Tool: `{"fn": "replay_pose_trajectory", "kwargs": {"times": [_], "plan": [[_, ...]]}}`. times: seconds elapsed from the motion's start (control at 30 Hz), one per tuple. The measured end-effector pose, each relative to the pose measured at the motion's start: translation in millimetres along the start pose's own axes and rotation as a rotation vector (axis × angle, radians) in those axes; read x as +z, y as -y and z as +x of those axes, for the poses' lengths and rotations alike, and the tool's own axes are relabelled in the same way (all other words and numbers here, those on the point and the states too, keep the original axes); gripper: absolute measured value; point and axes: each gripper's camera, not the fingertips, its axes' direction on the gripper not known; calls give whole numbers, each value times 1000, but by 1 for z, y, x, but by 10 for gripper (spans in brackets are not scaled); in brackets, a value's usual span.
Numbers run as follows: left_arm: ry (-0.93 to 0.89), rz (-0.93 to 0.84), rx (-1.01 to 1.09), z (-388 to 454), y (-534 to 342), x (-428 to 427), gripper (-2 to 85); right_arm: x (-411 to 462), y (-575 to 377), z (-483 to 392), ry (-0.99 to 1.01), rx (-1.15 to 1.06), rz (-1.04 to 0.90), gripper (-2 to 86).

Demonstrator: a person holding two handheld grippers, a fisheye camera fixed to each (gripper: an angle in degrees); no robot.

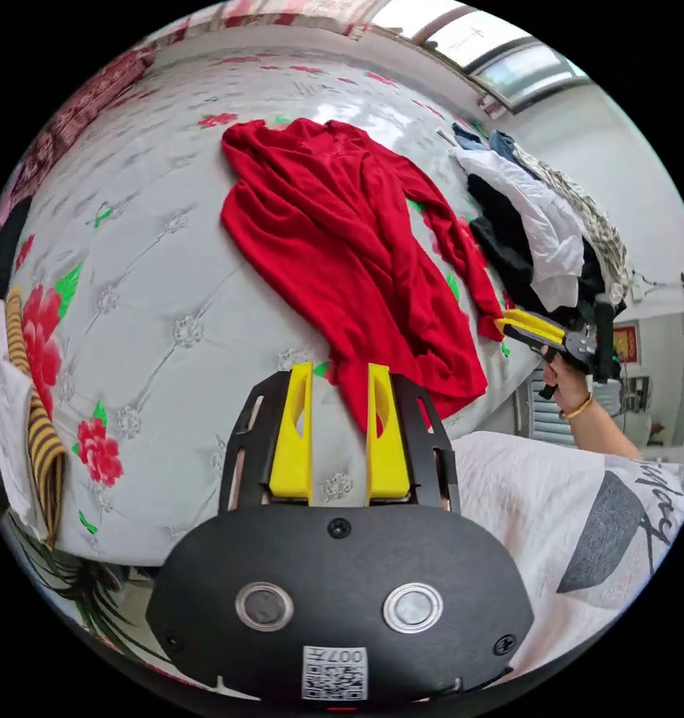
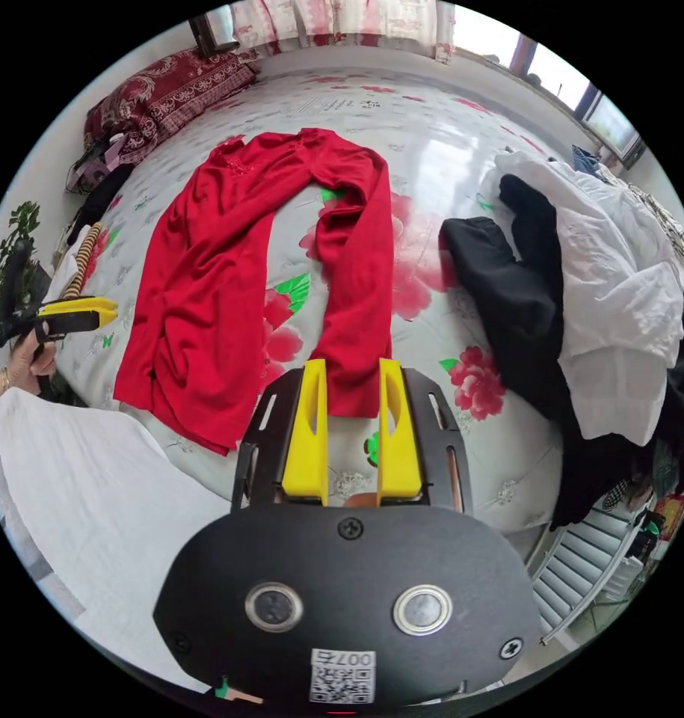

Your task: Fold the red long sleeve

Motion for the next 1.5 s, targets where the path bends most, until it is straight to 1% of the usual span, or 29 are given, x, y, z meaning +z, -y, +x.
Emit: {"fn": "replay_pose_trajectory", "kwargs": {"times": [0.07,0.1,0.13,0.23,0.3,0.33,0.4,0.47,0.53,0.57,0.6,0.63,0.7,0.73,0.77,0.8,0.87,0.93,0.97,1.03,1.07,1.13,1.17,1.23,1.27,1.33,1.37,1.43,1.5], "plan": [[61,-92,54,14,23,17,105,17,26,-2,26,-25,-78,85],[114,-169,61,19,35,33,96,21,30,-3,21,-23,-96,84],[175,-181,94,25,42,35,71,18,37,-5,0,-36,-49,76],[203,-190,127,27,52,29,4,17,59,-4,-49,-129,-144,47],[207,-186,98,15,50,18,-4,-1,67,12,-111,-153,-121,31],[170,-150,47,1,46,1,-6,-23,70,32,-169,-126,-53,25],[118,-67,-51,-28,34,-35,-8,-65,70,76,-260,18,58,21],[190,18,-167,-62,16,-77,-8,-117,57,141,-356,327,180,22],[462,65,-368,-112,-12,-130,-6,-143,41,169,-407,472,234,27],[524,79,-435,-125,-20,-141,-5,-153,30,174,-400,512,274,32],[585,103,-563,-147,-36,-162,-2,-156,25,173,-379,514,297,34],[599,126,-658,-162,-50,-177,2,-157,19,164,-322,493,331,38],[609,173,-733,-168,-65,-191,20,-147,17,137,-204,404,351,44],[605,210,-737,-162,-69,-195,37,-135,18,109,-105,296,359,48],[602,227,-728,-156,-70,-195,45,-120,20,76,-3,178,342,52],[585,251,-693,-142,-69,-190,48,-112,22,59,48,114,320,54],[503,265,-606,-116,-61,-172,49,-75,31,-10,224,-121,185,64],[234,240,-429,-77,-43,-133,50,-54,34,-54,305,-276,79,73],[168,221,-380,-65,-38,-122,54,-43,37,-77,345,-351,17,77],[-26,102,-181,-17,-16,-78,71,-31,37,-103,369,-457,-50,82],[-58,72,-131,-5,-11,-68,76,-22,38,-116,310,-521,-97,83],[-76,-32,61,36,4,-39,93,-10,38,-126,215,-581,-138,81],[-62,-62,97,43,7,-32,95,-4,39,-126,186,-595,-162,78],[-1,-206,167,57,17,-1,95,-1,41,-122,157,-596,-184,66],[10,-242,176,59,19,6,91,-8,42,-114,156,-573,-162,52],[77,-232,241,65,22,5,56,-26,43,-95,186,-511,-92,36],[71,-239,248,65,22,6,44,-41,42,-77,221,-458,-39,29],[64,-235,225,60,19,3,8,-64,35,-43,262,-358,49,21],[46,-206,162,47,6,-8,-1,-84,23,-5,291,-247,123,16]]}}
